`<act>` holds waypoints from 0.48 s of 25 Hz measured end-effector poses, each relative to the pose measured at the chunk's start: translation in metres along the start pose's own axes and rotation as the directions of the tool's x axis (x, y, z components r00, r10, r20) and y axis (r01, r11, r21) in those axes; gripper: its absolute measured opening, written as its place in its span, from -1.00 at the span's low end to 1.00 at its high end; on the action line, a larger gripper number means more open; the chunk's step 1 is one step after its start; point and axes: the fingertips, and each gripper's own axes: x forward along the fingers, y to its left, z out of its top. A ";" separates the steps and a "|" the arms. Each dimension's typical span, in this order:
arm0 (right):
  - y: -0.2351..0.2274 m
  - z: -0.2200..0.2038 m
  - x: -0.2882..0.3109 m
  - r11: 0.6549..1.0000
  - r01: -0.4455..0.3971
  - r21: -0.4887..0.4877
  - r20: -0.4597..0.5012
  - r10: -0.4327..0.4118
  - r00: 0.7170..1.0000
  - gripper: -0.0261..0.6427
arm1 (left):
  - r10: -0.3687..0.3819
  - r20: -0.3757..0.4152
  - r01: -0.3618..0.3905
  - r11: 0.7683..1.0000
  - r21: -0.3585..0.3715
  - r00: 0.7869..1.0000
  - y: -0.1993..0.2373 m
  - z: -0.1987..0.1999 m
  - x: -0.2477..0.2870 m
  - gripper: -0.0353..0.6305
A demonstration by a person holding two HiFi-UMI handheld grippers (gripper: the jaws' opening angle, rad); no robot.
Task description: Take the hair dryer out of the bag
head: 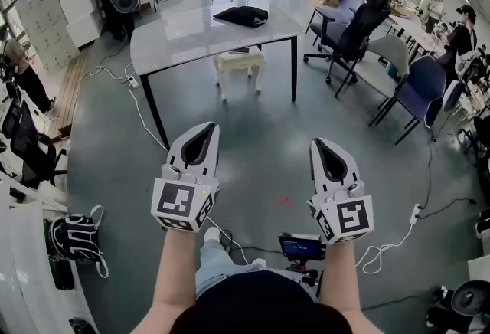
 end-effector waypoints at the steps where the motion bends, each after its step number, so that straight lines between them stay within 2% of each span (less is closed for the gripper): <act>1: -0.003 -0.002 -0.004 1.000 0.000 0.001 -0.002 0.000 1.000 -0.85 | 0.002 -0.001 -0.002 1.000 -0.001 1.000 -0.005 0.000 0.000 -0.86; 5: -0.012 -0.007 -0.019 1.000 -0.005 0.019 -0.004 0.005 1.000 -0.85 | 0.003 -0.015 -0.004 1.000 -0.002 1.000 -0.025 -0.004 -0.004 -0.86; 9: -0.015 -0.009 -0.029 0.997 -0.028 0.069 0.037 0.026 0.999 -0.85 | 0.006 -0.033 -0.007 1.000 -0.003 0.999 -0.039 -0.011 -0.012 -0.86; 12: -0.015 -0.016 -0.026 0.996 -0.046 0.070 0.018 0.045 0.999 -0.85 | 0.015 -0.046 -0.015 1.000 -0.007 0.999 -0.040 -0.015 -0.011 -0.86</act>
